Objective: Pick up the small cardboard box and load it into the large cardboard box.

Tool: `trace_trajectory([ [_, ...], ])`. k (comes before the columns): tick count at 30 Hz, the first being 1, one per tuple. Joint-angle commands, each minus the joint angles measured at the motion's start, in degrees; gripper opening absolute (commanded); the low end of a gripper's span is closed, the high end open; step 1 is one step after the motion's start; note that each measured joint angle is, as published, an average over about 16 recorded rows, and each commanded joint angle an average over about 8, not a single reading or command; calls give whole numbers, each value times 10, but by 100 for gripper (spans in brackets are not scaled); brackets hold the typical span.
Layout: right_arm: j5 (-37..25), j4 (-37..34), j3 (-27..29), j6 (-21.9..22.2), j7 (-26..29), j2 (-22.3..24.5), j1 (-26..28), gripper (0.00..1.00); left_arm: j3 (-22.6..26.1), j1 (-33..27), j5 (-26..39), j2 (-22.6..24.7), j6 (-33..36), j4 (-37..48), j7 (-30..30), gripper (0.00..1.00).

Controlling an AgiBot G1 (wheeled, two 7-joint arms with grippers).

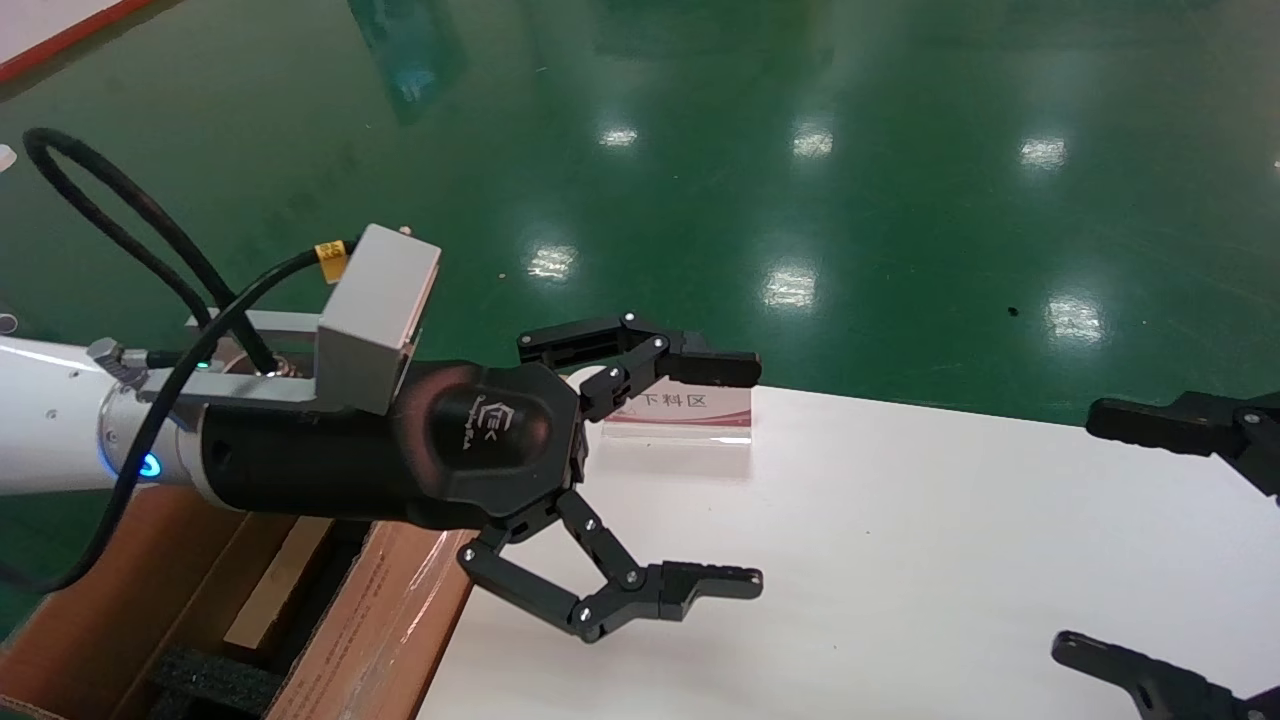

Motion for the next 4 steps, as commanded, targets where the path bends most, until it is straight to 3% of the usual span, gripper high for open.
trace_trajectory([
  [1,0,0,0,0,0,0,0,100,0,0,0,0,0,0,0,100],
  [4,0,0,0,0,0,0,0,100,0,0,0,0,0,0,0,100],
])
